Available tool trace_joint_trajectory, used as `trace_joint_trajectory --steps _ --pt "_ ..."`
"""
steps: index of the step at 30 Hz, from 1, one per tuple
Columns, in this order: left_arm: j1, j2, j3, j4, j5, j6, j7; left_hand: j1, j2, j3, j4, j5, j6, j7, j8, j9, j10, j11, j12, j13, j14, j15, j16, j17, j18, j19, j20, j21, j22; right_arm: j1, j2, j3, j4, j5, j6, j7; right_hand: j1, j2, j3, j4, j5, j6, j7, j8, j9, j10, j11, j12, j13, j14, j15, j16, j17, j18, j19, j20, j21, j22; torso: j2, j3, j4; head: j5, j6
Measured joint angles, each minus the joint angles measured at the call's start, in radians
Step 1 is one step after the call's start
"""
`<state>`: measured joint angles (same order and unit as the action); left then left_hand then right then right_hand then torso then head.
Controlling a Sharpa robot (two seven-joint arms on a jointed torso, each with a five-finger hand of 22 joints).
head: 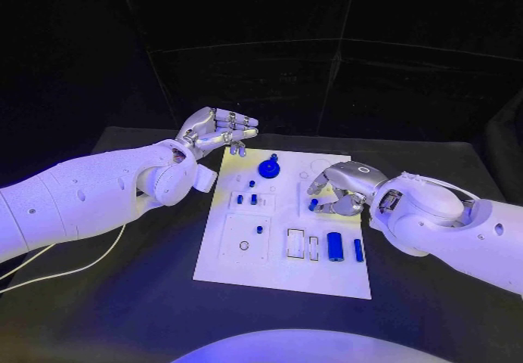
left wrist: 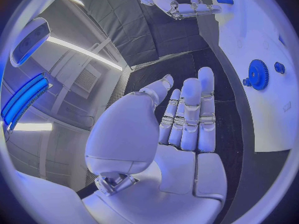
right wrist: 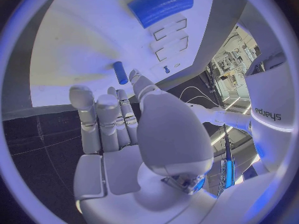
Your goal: Assemble the parts on the task board
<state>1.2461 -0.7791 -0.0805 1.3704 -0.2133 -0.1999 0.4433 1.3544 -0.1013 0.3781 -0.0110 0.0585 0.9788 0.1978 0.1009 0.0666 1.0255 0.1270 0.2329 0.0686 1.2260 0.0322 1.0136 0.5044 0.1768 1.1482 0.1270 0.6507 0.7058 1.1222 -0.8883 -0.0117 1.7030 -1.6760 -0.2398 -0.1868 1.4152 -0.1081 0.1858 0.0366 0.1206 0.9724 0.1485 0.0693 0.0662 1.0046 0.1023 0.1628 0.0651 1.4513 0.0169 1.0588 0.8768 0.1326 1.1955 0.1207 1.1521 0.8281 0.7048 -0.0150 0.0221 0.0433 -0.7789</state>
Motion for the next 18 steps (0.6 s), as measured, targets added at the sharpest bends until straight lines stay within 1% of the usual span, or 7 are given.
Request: trace_joint_trajectory --steps 3,6,10,13,14,15,18 --pt "0.000 0.000 0.000 0.000 0.000 0.001 0.000 0.000 0.000 0.000 0.000 0.000 0.000 0.000 0.000 0.000 0.000 0.000 0.000 0.000 0.000 0.000 0.000 0.000 0.000 0.000 0.000 0.000 0.000 0.000 0.004 0.000 -0.004 -0.006 0.017 -0.005 0.013 0.013 0.000 0.000 0.000 0.010 0.000 0.000 0.001 0.021 -0.006 0.008 0.000 0.005 -0.005 0.007 0.010 0.000 0.010 -0.008 0.006 0.018 0.000 -0.0005 0.0003 0.000 -0.001" --pt "0.000 0.000 0.000 0.000 0.000 0.001 -0.001 0.000 0.000 0.000 0.000 0.000 0.000 0.000 0.000 0.000 0.000 0.000 0.000 0.000 0.000 0.000 0.000 0.000 0.000 0.000 0.000 0.000 0.000 0.000 0.009 0.000 -0.007 -0.012 0.037 -0.010 0.023 0.023 0.003 -0.002 -0.001 0.028 -0.002 0.000 0.002 0.046 -0.010 0.014 0.000 0.008 -0.008 0.019 0.023 0.000 0.032 -0.008 0.028 0.050 0.000 -0.0007 0.0006 0.000 -0.002" --pt "0.000 0.000 0.000 0.000 0.000 0.002 -0.001 0.000 0.000 0.000 0.000 0.000 0.000 0.000 0.000 0.000 0.000 0.000 0.000 0.000 0.000 0.000 0.000 0.000 0.000 0.000 0.000 0.000 0.000 0.000 0.015 0.000 -0.010 -0.019 0.059 -0.015 0.031 0.031 0.026 0.001 -0.016 0.051 -0.004 0.002 0.003 0.082 -0.015 0.014 -0.001 0.012 -0.012 0.033 0.037 0.000 0.051 -0.010 0.051 0.084 0.000 -0.0005 0.0006 0.000 -0.003" --pt "0.000 0.000 0.000 0.000 0.000 0.002 -0.001 0.000 0.000 0.000 0.000 0.000 0.000 0.000 0.000 0.000 0.000 0.000 0.000 0.000 0.000 0.000 0.000 0.000 0.000 0.000 0.000 0.000 0.000 0.000 0.020 0.000 -0.012 -0.022 0.072 -0.016 0.038 0.042 0.045 0.004 -0.028 0.070 -0.006 0.005 0.004 0.104 -0.018 0.014 -0.001 0.012 -0.012 0.045 0.049 0.000 0.059 -0.012 0.062 0.101 0.000 -0.0002 0.0005 0.001 -0.003" --pt "0.000 0.000 0.000 0.000 0.000 0.002 -0.001 0.000 0.000 0.000 0.000 0.000 0.000 0.000 0.000 0.000 0.000 0.000 0.000 0.000 0.000 0.000 0.000 0.000 0.000 0.000 0.000 0.000 0.000 0.000 0.022 0.000 -0.013 -0.023 0.076 -0.016 0.037 0.043 0.050 0.006 -0.032 0.070 -0.006 0.005 0.004 0.107 -0.022 0.014 -0.001 0.012 -0.012 0.045 0.053 0.000 0.061 -0.014 0.062 0.106 0.000 -0.0001 0.0003 0.001 -0.004" --pt "0.000 0.000 0.000 -0.001 0.000 0.002 -0.001 0.000 0.000 0.000 0.000 0.000 0.000 0.000 0.000 0.000 0.000 0.000 0.000 0.000 0.000 0.000 0.000 0.000 0.000 0.000 0.000 0.000 0.000 0.000 0.023 0.000 -0.014 -0.024 0.079 -0.016 0.040 0.049 0.055 0.007 -0.033 0.077 -0.006 0.005 0.004 0.113 -0.020 0.014 -0.001 0.012 -0.012 0.050 0.056 0.000 0.064 -0.016 0.067 0.111 0.000 -0.0001 0.0001 0.001 -0.004" --pt "0.000 0.000 0.000 -0.001 0.000 0.003 -0.002 0.000 0.000 0.000 0.000 0.000 0.000 0.000 0.000 0.000 0.000 0.000 0.000 0.000 0.000 0.000 0.000 0.000 0.000 0.000 0.000 0.000 0.000 0.000 0.028 0.000 -0.018 -0.026 0.087 -0.016 0.040 0.048 0.069 0.009 -0.039 0.084 -0.008 0.005 0.004 0.123 -0.024 0.002 -0.001 0.016 -0.015 0.057 0.063 0.000 0.067 -0.015 0.074 0.121 0.000 0.0000 0.0000 0.001 -0.004"
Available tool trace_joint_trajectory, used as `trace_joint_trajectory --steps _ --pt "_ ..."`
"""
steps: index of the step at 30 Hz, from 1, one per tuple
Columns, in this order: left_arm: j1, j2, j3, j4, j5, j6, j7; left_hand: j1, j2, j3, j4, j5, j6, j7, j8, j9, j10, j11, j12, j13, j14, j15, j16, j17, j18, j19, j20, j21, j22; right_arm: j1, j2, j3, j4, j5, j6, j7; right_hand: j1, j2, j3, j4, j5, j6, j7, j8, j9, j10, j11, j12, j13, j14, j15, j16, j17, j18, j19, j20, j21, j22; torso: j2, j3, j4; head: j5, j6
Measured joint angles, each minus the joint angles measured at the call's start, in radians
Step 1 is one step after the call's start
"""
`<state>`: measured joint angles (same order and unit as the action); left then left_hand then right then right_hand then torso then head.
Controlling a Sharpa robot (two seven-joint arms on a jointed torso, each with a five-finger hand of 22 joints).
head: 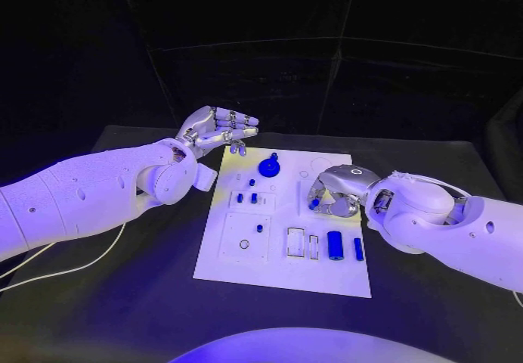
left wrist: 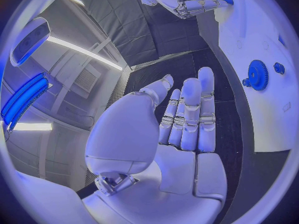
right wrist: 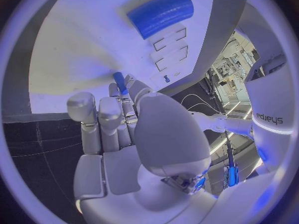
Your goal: Assemble the parts on the task board
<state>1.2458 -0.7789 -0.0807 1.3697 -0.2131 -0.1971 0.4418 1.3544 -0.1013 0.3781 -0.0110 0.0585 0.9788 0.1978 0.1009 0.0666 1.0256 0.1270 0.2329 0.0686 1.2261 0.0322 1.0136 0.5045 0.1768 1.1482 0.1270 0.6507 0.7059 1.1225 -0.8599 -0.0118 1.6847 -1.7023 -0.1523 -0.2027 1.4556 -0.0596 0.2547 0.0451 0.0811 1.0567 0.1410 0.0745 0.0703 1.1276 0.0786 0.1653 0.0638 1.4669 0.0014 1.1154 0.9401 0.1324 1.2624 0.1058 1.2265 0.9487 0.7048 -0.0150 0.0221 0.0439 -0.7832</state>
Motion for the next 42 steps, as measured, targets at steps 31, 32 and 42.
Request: trace_joint_trajectory --steps 31,32,42 --pt "-0.001 -0.001 0.000 -0.002 0.000 0.002 -0.002 0.000 0.000 0.000 0.000 0.000 0.000 0.000 0.000 0.000 0.000 0.000 0.007 0.000 0.000 0.000 0.000 0.000 0.000 0.000 0.000 -0.004 -0.001 0.000 -0.052 0.027 0.098 0.040 -0.137 0.015 0.015 0.006 0.135 -0.015 -0.029 0.054 -0.004 0.003 0.000 0.068 -0.007 -0.050 0.000 0.000 -0.007 0.048 0.041 -0.016 0.030 -0.013 0.046 0.062 -0.002 0.0003 -0.0012 -0.003 0.000" --pt "-0.001 -0.001 0.000 -0.002 0.000 0.002 -0.002 0.000 0.000 0.000 0.000 0.000 0.000 0.000 0.000 0.000 0.000 0.000 0.007 0.000 0.000 0.000 0.000 0.000 0.000 0.000 0.000 -0.004 -0.001 0.000 -0.053 0.029 0.106 0.047 -0.144 0.018 0.015 0.006 0.136 -0.016 -0.029 0.054 -0.004 0.003 0.000 0.067 -0.007 -0.050 0.000 0.000 -0.007 0.048 0.041 -0.016 0.030 -0.013 0.046 0.062 -0.002 0.0002 -0.0012 -0.003 0.000" --pt "-0.002 0.002 0.000 -0.003 0.000 0.002 -0.002 0.000 0.000 0.000 0.000 0.000 0.000 0.000 0.000 0.000 0.000 0.000 0.007 0.000 0.000 0.000 0.000 0.000 0.000 0.000 0.000 -0.004 -0.001 0.000 0.041 0.033 0.122 0.108 -0.174 0.069 0.015 0.006 0.139 -0.019 -0.024 0.056 -0.002 0.003 -0.001 0.071 -0.003 -0.055 0.000 0.000 -0.007 0.048 0.041 -0.016 0.030 -0.013 0.046 0.062 -0.001 -0.0012 0.0004 0.004 -0.001"
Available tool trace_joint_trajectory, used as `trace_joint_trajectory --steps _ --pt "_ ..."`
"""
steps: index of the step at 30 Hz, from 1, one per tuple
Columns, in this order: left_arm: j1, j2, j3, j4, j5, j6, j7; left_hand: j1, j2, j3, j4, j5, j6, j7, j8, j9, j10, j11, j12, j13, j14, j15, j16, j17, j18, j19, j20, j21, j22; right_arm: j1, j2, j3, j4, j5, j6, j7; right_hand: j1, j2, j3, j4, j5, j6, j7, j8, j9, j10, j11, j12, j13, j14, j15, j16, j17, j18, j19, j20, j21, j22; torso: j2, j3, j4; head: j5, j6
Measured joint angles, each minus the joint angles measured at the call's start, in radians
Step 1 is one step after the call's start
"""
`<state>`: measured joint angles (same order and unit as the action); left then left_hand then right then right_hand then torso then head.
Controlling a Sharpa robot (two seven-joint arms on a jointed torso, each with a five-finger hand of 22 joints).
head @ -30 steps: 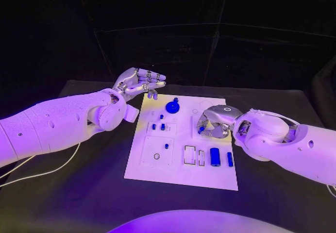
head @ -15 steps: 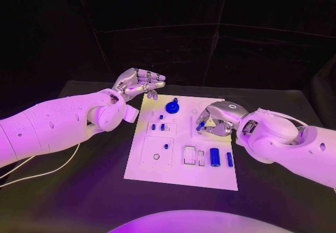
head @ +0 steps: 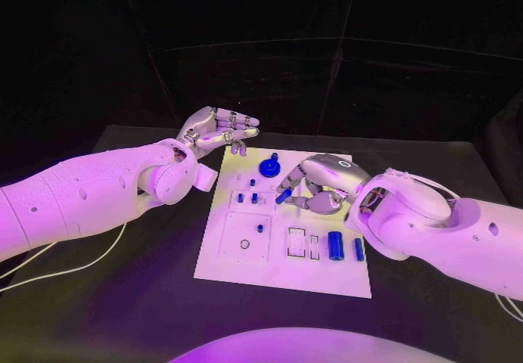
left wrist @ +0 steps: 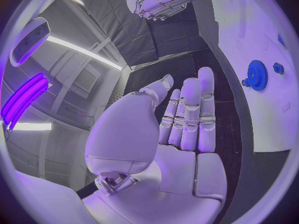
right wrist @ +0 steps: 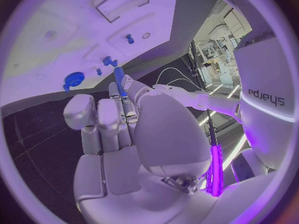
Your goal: Assemble the parts on the task board
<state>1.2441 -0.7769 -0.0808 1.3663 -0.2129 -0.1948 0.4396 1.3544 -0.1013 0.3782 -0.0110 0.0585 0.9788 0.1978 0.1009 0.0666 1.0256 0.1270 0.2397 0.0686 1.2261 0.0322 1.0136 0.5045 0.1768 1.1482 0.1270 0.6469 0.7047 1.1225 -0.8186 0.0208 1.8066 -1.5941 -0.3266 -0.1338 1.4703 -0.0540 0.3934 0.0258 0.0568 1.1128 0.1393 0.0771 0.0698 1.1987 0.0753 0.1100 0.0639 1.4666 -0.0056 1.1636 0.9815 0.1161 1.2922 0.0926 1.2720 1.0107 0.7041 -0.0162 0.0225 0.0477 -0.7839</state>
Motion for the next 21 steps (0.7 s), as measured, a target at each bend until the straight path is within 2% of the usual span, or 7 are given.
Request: trace_joint_trajectory --steps 6,11,21 --pt "0.000 0.004 0.000 0.000 0.000 0.000 0.000 0.000 0.000 0.000 0.000 0.000 0.000 0.000 0.000 0.000 0.000 0.000 0.000 0.000 0.000 0.000 0.000 0.000 0.000 0.000 0.000 0.000 0.000 -0.008 0.099 -0.003 -0.043 0.018 0.020 0.036 0.001 -0.002 0.008 0.000 0.004 -0.003 0.004 -0.005 0.000 0.000 0.000 -0.004 0.000 0.000 0.000 0.000 0.000 0.000 0.000 0.000 0.000 0.000 0.001 -0.0006 0.0016 0.008 -0.005" --pt "0.000 0.008 0.000 0.001 0.000 0.000 0.000 0.000 0.000 0.000 0.000 0.000 0.000 0.000 0.000 0.000 0.000 0.000 0.000 0.000 0.000 0.000 0.000 0.000 0.000 0.000 0.000 0.000 0.000 -0.026 0.158 -0.014 -0.079 0.016 0.058 0.063 -0.004 -0.007 0.011 -0.002 0.005 -0.003 0.004 -0.005 0.000 0.000 0.000 -0.004 0.000 0.000 0.000 0.000 0.000 0.000 0.000 0.000 0.000 0.000 0.002 -0.0005 0.0012 0.017 -0.009" --pt "0.000 0.011 0.000 0.000 0.000 0.001 0.000 0.000 0.000 0.000 0.000 0.000 0.000 0.000 0.000 0.000 0.000 0.000 0.000 0.000 0.000 0.000 0.000 0.000 0.000 0.000 0.000 0.000 0.000 -0.046 0.204 -0.036 -0.122 -0.025 0.130 0.083 -0.010 -0.012 0.014 0.000 0.005 -0.007 0.008 -0.006 -0.001 0.000 0.000 -0.010 0.000 0.000 0.000 0.004 0.000 0.000 0.000 0.000 0.000 -0.001 0.000 0.0003 -0.0010 0.028 -0.016"
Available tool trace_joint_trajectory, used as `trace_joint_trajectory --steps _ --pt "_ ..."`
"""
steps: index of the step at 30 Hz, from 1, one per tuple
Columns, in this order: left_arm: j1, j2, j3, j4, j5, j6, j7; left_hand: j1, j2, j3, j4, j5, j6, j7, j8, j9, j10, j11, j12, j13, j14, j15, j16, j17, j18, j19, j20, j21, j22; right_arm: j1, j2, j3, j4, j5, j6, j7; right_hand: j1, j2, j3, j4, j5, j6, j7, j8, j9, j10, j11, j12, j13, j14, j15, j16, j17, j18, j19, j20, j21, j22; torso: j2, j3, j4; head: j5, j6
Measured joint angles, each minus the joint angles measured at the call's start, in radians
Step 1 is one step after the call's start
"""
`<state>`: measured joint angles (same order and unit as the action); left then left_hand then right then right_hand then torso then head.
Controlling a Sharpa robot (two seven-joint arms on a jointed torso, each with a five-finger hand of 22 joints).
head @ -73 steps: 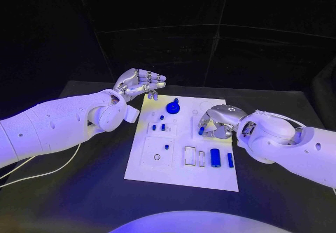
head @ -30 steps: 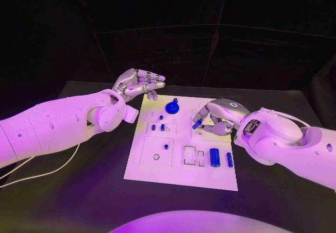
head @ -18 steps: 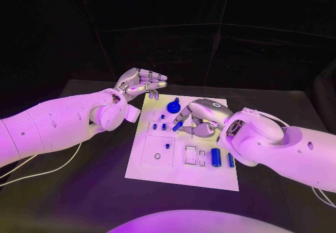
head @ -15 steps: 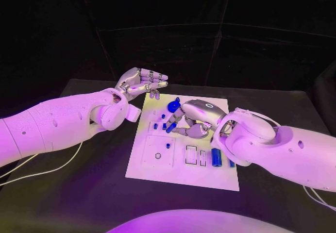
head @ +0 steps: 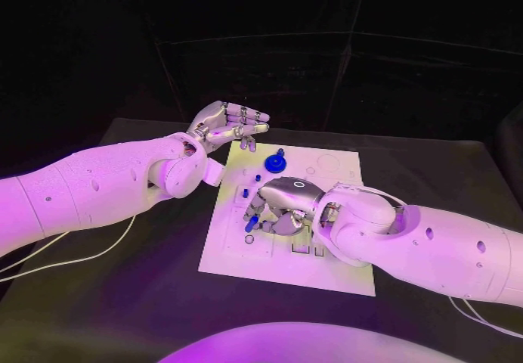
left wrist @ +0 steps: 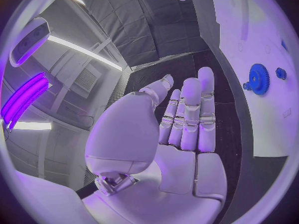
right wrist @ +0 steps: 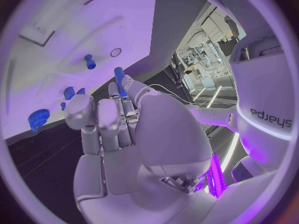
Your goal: Assemble the parts on the task board
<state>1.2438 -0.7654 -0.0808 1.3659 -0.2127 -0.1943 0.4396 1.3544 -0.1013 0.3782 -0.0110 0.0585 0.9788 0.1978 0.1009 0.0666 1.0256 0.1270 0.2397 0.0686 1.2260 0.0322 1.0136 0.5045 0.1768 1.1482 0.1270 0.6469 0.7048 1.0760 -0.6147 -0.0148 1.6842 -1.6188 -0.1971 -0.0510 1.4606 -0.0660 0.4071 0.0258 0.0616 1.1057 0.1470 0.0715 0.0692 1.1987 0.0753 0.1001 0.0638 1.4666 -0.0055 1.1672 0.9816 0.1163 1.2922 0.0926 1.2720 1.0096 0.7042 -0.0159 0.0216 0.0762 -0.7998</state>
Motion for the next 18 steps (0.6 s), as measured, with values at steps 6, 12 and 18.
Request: trace_joint_trajectory --steps 6,12,18 --pt "0.000 0.001 0.000 -0.002 0.000 0.000 0.000 0.000 0.000 -0.003 -0.003 0.000 0.000 0.000 0.000 0.000 0.000 0.000 0.000 0.000 0.000 0.000 0.000 -0.002 0.000 0.000 0.000 0.000 -0.001 -0.007 0.014 -0.003 -0.014 -0.029 0.033 0.002 0.000 0.000 0.000 0.000 0.000 0.000 0.000 0.000 0.000 0.000 0.000 0.000 0.000 0.000 0.000 0.000 0.000 0.000 0.000 0.000 0.000 0.000 -0.001 0.0009 0.0000 0.003 -0.001" --pt "0.000 0.004 0.000 -0.004 0.000 0.000 0.000 0.000 0.000 -0.003 -0.003 0.000 0.000 0.000 0.000 0.000 0.000 0.000 0.000 0.000 0.000 0.000 0.000 -0.002 0.000 0.000 0.000 0.000 -0.001 -0.011 0.025 -0.004 -0.026 -0.057 0.055 0.003 0.000 0.000 0.000 0.000 0.000 0.000 0.000 -0.002 0.000 0.000 0.000 0.000 0.000 0.000 0.000 0.000 0.000 0.000 0.000 0.000 0.000 0.000 -0.001 0.0015 0.0002 0.004 0.002" --pt "0.000 0.005 0.000 -0.005 0.000 0.000 0.000 0.000 0.000 -0.003 -0.003 0.000 0.000 0.000 0.000 0.000 0.000 0.000 0.000 0.000 0.000 0.000 0.000 -0.002 0.000 0.000 0.000 0.000 -0.001 -0.017 0.030 -0.004 -0.032 -0.079 0.065 0.003 0.000 0.000 0.003 -0.003 0.000 0.000 0.000 -0.002 -0.001 0.000 0.000 0.000 0.000 0.000 0.000 0.000 0.000 0.000 0.000 0.000 0.000 0.000 0.000 0.0015 0.0002 0.004 0.003"
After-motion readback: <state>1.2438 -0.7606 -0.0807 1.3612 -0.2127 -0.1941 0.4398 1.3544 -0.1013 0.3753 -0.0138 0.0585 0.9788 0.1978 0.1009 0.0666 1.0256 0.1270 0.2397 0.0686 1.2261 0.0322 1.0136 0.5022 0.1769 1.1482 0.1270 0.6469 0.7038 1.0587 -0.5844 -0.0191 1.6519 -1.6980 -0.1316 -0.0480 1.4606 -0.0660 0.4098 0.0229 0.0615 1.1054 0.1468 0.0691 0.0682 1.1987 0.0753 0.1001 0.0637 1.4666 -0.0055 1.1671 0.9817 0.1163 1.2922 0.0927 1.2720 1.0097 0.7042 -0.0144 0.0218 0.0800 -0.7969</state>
